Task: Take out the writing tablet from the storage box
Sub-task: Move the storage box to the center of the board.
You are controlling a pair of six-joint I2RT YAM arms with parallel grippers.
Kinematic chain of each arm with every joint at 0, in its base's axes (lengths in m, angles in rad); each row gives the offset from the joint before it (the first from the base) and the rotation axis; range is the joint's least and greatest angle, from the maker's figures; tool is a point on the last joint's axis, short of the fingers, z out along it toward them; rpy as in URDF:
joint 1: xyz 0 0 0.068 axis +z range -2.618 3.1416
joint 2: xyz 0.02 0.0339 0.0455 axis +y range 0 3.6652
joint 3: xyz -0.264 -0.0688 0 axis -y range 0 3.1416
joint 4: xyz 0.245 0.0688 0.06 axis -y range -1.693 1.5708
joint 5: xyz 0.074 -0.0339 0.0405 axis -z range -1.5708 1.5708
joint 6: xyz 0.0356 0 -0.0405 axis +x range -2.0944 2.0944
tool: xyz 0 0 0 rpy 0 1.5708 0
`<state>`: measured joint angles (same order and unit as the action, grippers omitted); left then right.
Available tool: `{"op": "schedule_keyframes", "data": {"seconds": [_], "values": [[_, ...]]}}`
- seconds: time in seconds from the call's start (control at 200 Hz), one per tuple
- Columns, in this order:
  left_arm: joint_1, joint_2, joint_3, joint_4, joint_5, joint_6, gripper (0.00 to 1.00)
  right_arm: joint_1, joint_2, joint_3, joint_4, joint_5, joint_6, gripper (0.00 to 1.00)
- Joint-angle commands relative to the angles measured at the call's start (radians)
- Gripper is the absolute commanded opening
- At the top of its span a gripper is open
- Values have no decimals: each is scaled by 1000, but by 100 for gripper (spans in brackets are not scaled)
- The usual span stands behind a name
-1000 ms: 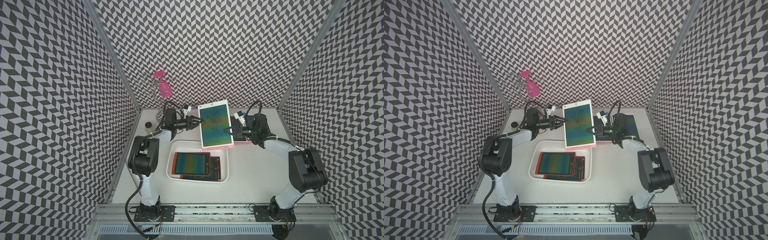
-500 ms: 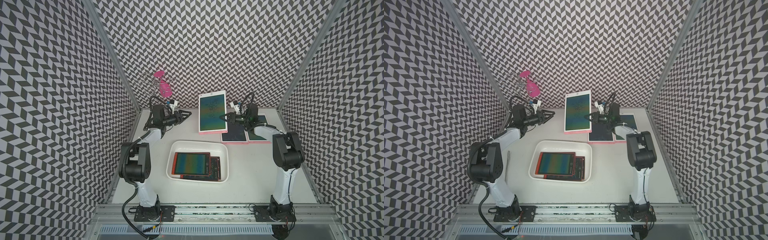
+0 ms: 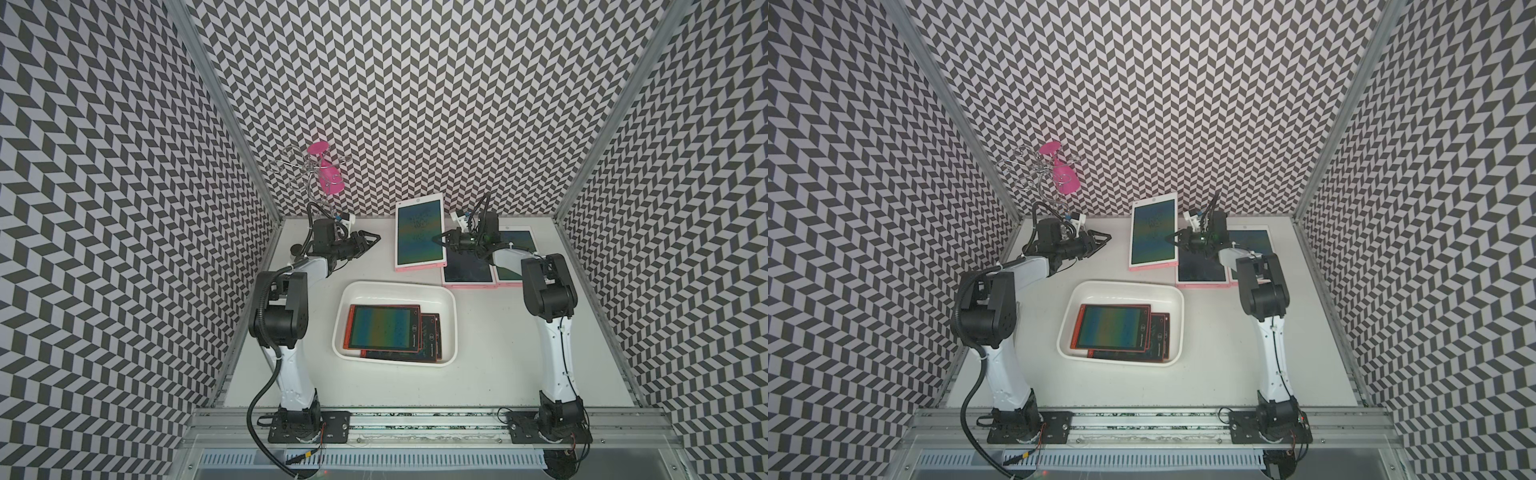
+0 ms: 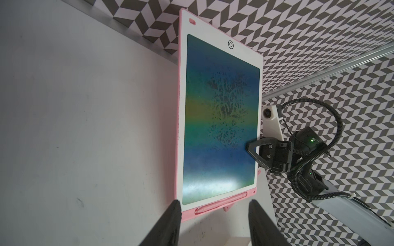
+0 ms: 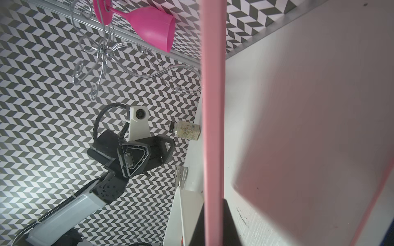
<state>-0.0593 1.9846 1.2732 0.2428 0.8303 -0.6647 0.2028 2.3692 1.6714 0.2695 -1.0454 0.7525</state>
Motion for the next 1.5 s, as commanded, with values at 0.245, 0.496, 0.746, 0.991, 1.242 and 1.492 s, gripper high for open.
{"op": "schedule_keyframes", "data": {"seconds": [0.245, 0.496, 0.746, 0.991, 1.242, 1.492], "values": [[-12, 121, 137, -79, -41, 77, 53, 38, 35, -35, 94, 1, 27, 0], [-30, 157, 152, -137, -79, 108, 52, 50, -32, -151, 120, 36, 13, 0], [-96, 101, 58, -154, -111, 135, 52, 54, -71, -202, 113, 52, -4, 0], [-161, 6, -67, -129, -118, 129, 51, 54, -71, -204, 100, 69, -15, 0], [-208, -66, -161, -140, -109, 143, 49, 53, -65, -207, 113, 92, 0, 0], [-264, -76, -236, -103, -113, 135, 48, 54, -80, -239, 150, 117, 26, 0]]}}
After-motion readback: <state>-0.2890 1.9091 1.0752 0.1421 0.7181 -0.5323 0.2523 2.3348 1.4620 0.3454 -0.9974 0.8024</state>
